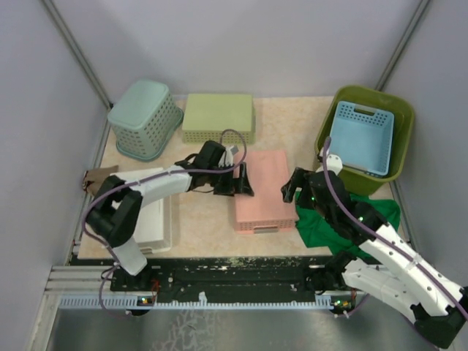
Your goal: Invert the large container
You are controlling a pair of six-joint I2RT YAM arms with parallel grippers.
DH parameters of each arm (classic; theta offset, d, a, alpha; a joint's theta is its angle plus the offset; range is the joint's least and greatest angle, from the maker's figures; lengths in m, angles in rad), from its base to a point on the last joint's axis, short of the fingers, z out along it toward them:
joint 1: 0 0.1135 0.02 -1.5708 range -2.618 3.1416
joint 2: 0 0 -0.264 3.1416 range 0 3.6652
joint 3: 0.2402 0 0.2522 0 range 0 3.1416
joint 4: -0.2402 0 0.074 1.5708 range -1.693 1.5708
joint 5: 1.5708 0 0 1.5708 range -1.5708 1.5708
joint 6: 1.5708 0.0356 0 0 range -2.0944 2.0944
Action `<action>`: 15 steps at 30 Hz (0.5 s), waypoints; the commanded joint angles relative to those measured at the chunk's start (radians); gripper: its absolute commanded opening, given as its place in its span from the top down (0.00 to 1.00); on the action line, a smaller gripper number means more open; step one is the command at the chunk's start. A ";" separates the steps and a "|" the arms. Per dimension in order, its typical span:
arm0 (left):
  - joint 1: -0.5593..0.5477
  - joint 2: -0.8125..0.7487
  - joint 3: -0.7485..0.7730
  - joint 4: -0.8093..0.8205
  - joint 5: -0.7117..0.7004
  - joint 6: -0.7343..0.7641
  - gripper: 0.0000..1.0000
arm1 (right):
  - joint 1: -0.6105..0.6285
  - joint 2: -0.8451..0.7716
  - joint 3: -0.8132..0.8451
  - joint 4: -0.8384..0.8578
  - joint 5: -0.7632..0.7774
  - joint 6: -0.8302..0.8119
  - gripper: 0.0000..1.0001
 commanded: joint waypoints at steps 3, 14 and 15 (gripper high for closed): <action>-0.040 0.183 0.395 0.012 0.029 0.068 0.01 | 0.005 -0.114 0.025 -0.130 -0.019 -0.097 0.22; 0.106 -0.076 0.386 -0.180 -0.182 0.129 0.00 | 0.107 -0.045 -0.082 0.046 -0.459 -0.219 0.26; 0.122 -0.126 0.356 -0.189 -0.204 0.126 0.00 | 0.133 -0.018 -0.081 0.063 -0.452 -0.220 0.26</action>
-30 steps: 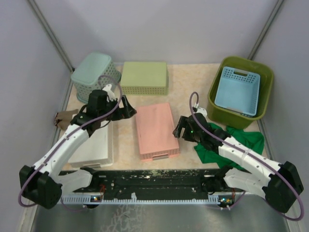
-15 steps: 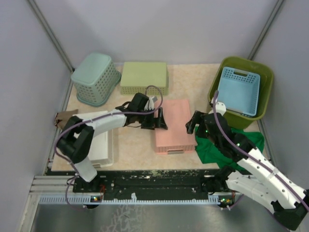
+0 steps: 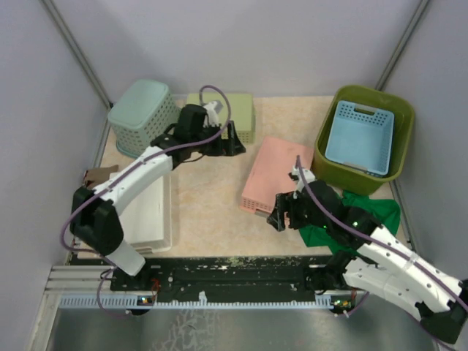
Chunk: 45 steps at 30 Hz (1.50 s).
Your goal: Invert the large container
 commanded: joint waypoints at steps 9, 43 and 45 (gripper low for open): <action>0.123 -0.525 -0.324 -0.163 -0.229 0.015 0.00 | 0.120 0.415 0.051 0.076 0.210 -0.002 0.20; 0.125 -0.596 -0.404 -0.145 -0.204 0.024 0.00 | -0.020 0.529 -0.014 0.520 0.021 0.069 0.23; 0.125 -0.594 -0.407 -0.140 -0.196 0.018 0.00 | -0.027 0.571 0.009 0.503 0.102 0.055 0.21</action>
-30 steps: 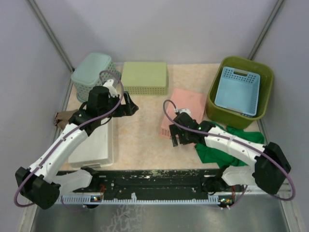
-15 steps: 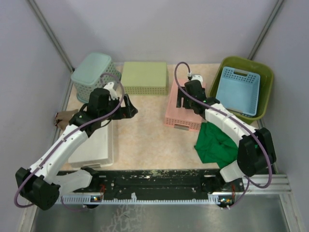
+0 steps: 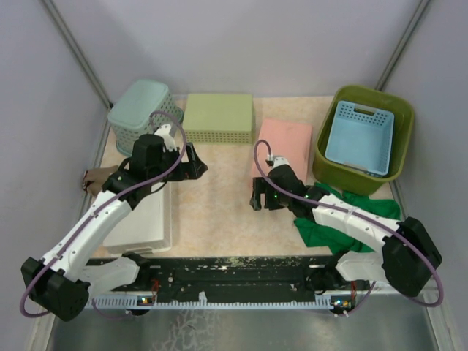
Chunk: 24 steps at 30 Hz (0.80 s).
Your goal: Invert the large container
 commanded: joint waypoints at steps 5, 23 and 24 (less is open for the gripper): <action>0.001 -0.008 -0.027 0.037 0.031 -0.008 0.00 | -0.157 0.241 0.203 0.062 0.147 -0.117 0.19; 0.001 -0.074 -0.048 -0.007 0.030 -0.009 0.00 | -0.309 0.249 0.666 -0.059 0.313 -0.236 0.15; 0.000 -0.072 -0.047 -0.004 0.035 -0.008 0.00 | -0.342 0.217 0.670 -0.071 0.310 -0.229 0.15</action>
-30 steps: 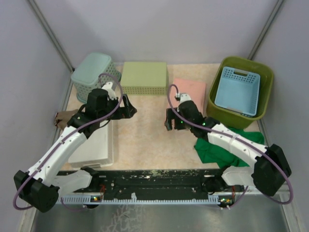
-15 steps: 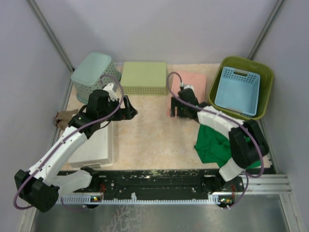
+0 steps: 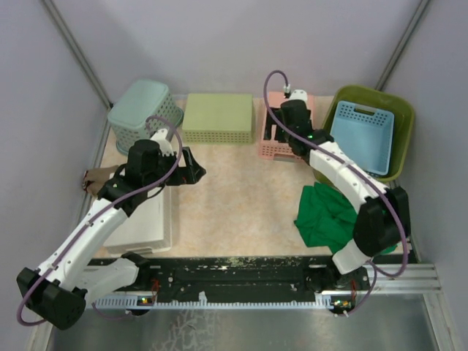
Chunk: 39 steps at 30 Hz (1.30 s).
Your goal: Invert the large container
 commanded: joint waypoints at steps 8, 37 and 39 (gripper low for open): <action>0.001 0.012 -0.004 0.016 0.030 0.004 0.00 | -0.520 -0.270 0.029 -0.109 -0.145 0.079 0.20; 0.001 0.061 0.007 0.014 0.037 0.006 0.00 | -0.589 0.067 0.043 -0.154 -0.292 -0.016 0.98; 0.001 0.067 0.009 0.013 0.039 0.008 0.00 | -0.589 -0.022 0.065 -0.167 -0.301 -0.007 1.00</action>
